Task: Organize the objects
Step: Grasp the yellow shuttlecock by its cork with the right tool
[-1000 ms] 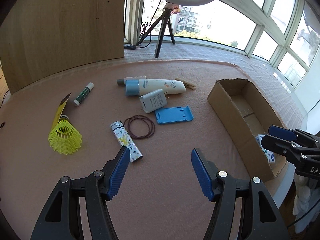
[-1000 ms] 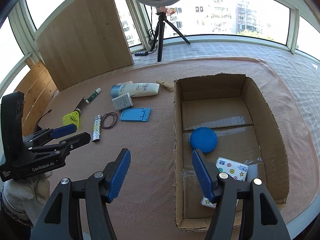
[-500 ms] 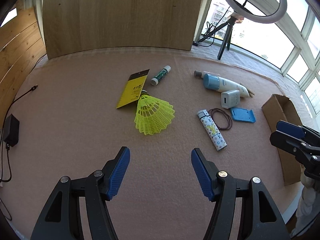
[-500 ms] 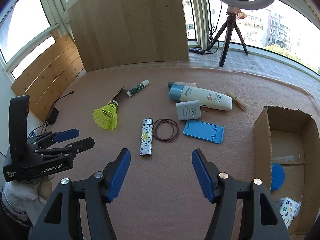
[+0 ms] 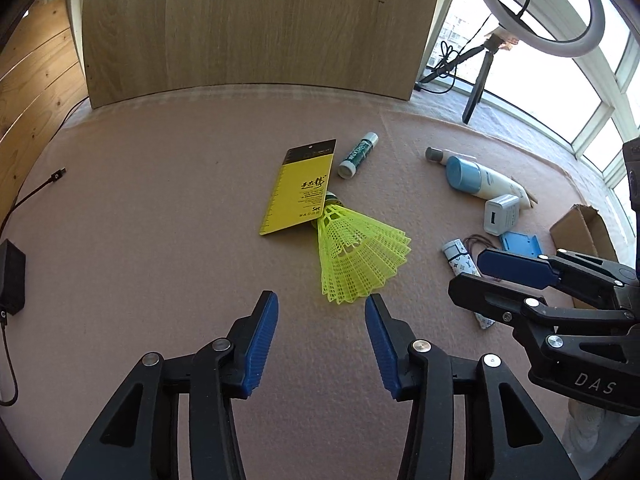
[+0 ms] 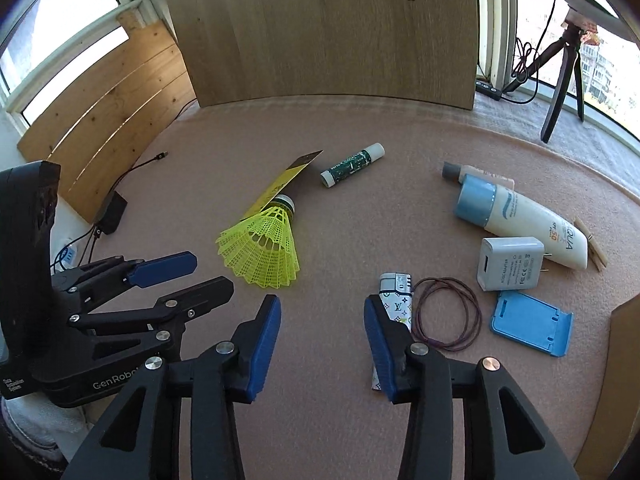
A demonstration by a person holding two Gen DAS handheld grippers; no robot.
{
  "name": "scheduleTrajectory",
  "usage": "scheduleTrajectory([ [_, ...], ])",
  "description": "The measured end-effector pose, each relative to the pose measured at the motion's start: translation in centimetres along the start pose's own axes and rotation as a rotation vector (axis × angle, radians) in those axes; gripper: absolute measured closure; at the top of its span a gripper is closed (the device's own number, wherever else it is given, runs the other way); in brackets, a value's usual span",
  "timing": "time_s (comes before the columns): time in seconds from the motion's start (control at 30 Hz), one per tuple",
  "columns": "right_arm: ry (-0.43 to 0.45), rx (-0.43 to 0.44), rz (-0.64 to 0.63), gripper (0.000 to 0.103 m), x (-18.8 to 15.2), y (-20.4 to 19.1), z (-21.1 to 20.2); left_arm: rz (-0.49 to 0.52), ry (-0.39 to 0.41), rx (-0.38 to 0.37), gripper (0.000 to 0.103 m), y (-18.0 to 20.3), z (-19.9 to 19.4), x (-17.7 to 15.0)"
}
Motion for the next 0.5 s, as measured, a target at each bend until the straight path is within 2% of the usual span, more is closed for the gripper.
scheduleTrajectory([
  [0.4, -0.044, 0.053, 0.024, 0.081, 1.4, -1.6, 4.2, -0.001, -0.023, -0.035, 0.075, -0.1, 2.1, 0.7],
  [0.5, -0.049, 0.062, 0.027, 0.092, 1.6, -1.9, 4.7, 0.005, -0.023, -0.043, 0.086, 0.0, 2.4, 0.8],
])
Point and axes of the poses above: each gripper's, at about its wrist camera, not at the fingertips, and z roughly the way its jaws point, y to its right, x to its top, the point moved 10 cm from there along z, roughly the way its jaws point, and after that the axes turned 11 degrees about y, right-handed, at the moved point
